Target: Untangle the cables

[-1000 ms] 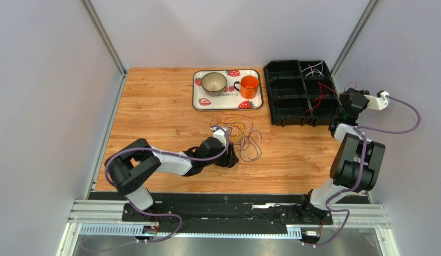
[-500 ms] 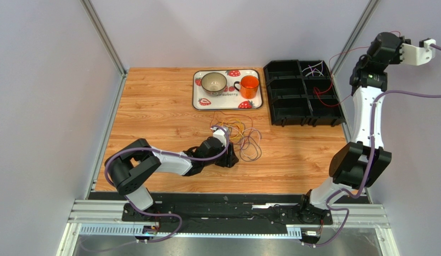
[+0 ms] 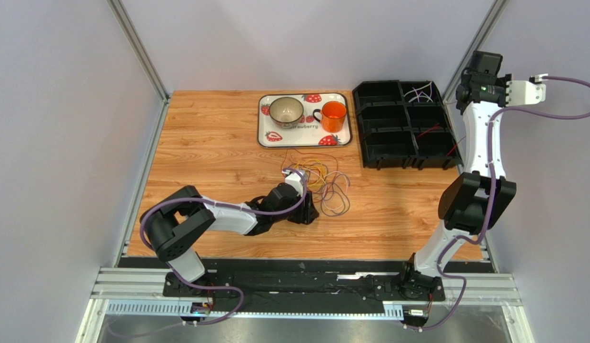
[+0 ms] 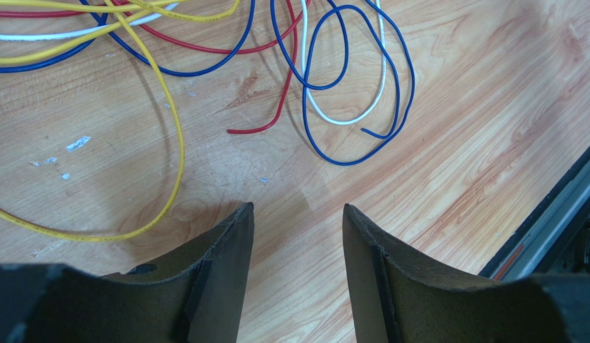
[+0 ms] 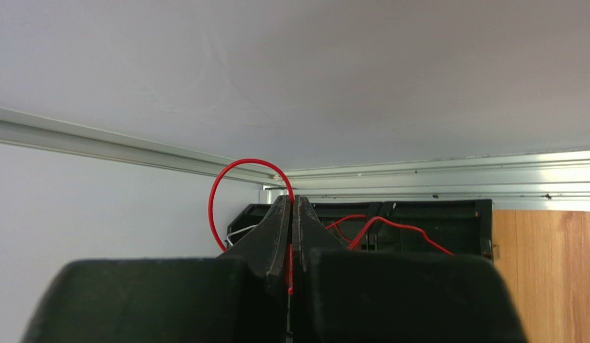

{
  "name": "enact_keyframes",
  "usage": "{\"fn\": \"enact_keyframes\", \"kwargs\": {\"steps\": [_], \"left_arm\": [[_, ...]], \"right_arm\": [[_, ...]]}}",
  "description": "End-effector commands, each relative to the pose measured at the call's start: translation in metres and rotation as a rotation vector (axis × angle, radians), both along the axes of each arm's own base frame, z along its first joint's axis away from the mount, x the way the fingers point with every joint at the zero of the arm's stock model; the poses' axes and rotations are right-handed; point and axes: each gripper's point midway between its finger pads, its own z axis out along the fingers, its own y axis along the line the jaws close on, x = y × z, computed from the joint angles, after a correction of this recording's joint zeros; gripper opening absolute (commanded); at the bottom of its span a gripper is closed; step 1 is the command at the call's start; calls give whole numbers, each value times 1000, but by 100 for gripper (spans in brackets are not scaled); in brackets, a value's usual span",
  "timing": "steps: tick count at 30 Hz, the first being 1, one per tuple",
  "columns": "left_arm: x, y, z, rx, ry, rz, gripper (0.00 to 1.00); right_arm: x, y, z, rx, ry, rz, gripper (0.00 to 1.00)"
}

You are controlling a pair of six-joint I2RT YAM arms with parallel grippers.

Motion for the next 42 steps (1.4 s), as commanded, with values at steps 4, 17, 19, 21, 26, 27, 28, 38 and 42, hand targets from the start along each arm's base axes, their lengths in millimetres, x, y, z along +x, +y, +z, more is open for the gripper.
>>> {"fn": "enact_keyframes", "kwargs": {"steps": [4, 17, 19, 21, 26, 27, 28, 38, 42], "left_arm": [[5, -7, 17, -20, -40, -7, 57], [4, -6, 18, -22, -39, -10, 56], [5, -7, 19, -23, -41, -10, 56], [5, -6, 18, -19, -39, -7, 56], [6, -8, 16, -7, -36, -8, 56], [6, -8, 15, -5, -34, -8, 56], [7, -9, 16, -6, -35, -8, 56], [9, -9, 16, 7, -39, -8, 56], [8, -9, 14, 9, -34, -10, 56]], "right_arm": [[19, 21, -27, 124, -41, 105, 0], [70, 58, -88, 25, 75, 353, 0], [73, 61, -104, -15, 100, 407, 0], [76, 60, -107, -24, 69, 417, 0], [97, 81, -140, 30, -75, 645, 0], [99, 82, -146, 46, -102, 666, 0], [105, 82, -138, 39, -189, 704, 0], [94, 93, -153, 12, -223, 827, 4], [101, 89, -154, -8, -202, 839, 6]]}}
